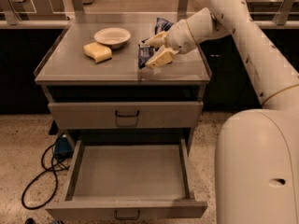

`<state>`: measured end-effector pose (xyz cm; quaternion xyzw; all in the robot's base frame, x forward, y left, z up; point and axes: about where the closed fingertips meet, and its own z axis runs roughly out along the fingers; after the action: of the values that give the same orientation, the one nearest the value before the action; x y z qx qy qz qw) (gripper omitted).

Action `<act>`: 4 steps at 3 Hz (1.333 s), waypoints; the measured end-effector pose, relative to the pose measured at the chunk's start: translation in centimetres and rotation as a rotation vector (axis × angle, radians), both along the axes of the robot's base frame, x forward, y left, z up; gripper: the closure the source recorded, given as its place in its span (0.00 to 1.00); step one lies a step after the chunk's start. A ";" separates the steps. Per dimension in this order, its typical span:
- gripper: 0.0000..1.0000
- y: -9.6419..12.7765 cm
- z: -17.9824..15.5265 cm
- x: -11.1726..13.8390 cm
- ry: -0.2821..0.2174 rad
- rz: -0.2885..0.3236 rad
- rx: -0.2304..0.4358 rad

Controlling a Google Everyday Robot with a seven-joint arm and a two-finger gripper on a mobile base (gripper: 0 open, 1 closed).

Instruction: Pick rxbar blueberry from middle drawer and place on counter

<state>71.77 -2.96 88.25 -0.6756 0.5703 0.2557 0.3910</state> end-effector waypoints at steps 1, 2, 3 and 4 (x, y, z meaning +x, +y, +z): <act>1.00 0.0 -1.4 0.3 0.030 -0.005 0.008; 1.00 -0.1 -3.4 2.1 0.057 -0.011 -0.015; 1.00 -0.4 -3.4 4.7 0.023 -0.050 -0.041; 1.00 -0.5 -3.1 6.4 -0.019 -0.078 -0.057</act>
Offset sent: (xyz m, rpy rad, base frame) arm 0.0752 -0.0246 -0.0249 -0.0398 0.0338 -0.0470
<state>78.19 -3.45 85.19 -0.6660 0.5998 0.2175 0.3865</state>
